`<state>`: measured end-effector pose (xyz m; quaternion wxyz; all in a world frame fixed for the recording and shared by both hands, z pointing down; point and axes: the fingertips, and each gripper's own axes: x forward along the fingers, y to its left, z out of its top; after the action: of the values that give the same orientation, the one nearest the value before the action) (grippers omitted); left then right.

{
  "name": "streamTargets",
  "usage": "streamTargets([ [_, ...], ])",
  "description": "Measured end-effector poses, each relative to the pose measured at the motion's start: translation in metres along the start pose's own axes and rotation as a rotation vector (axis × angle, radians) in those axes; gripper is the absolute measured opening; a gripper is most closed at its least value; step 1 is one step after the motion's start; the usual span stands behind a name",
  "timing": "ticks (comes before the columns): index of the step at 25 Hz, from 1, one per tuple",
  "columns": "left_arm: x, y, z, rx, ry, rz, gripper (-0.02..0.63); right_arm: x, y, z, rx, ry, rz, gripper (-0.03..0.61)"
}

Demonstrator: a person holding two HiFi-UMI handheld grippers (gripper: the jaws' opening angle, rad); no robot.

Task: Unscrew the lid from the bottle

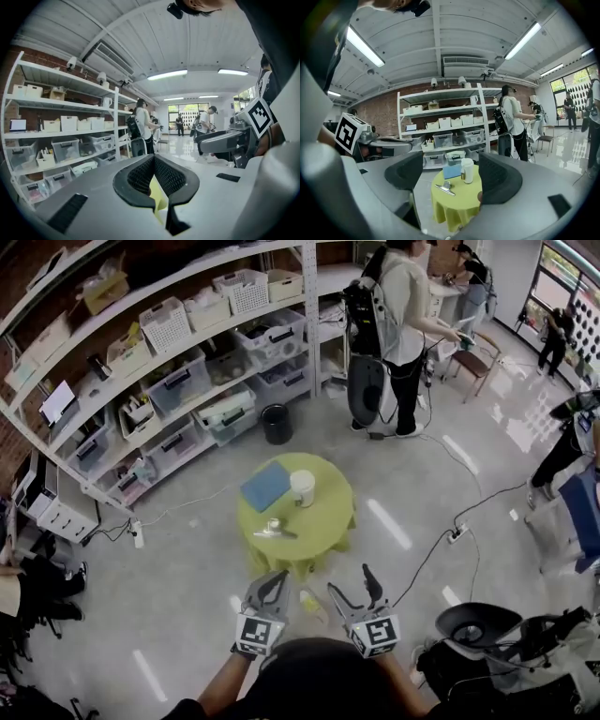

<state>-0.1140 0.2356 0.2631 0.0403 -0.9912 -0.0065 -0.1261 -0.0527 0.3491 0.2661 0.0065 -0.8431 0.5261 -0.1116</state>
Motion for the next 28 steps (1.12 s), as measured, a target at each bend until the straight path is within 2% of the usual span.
streamTargets([
  [8,0.085,0.103,0.037,-0.011,-0.063,-0.036,0.017,0.132,-0.038,0.064,-0.062,0.005,-0.007,0.354],
  [12,0.121,0.140,0.037,-0.026,-0.071,-0.049,0.017,0.177,-0.055,0.074,-0.080,0.033,-0.010,0.354],
  [19,0.157,0.190,0.007,-0.104,-0.055,-0.014,0.017,0.229,-0.065,0.063,-0.113,0.108,0.021,0.354],
  [25,0.176,0.183,-0.041,-0.170,-0.015,0.009,0.017,0.251,-0.081,0.027,-0.125,0.180,0.077,0.354],
  [28,0.193,0.182,-0.063,-0.135,0.046,0.020,0.018,0.278,-0.092,0.019,-0.174,0.224,0.138,0.354],
])
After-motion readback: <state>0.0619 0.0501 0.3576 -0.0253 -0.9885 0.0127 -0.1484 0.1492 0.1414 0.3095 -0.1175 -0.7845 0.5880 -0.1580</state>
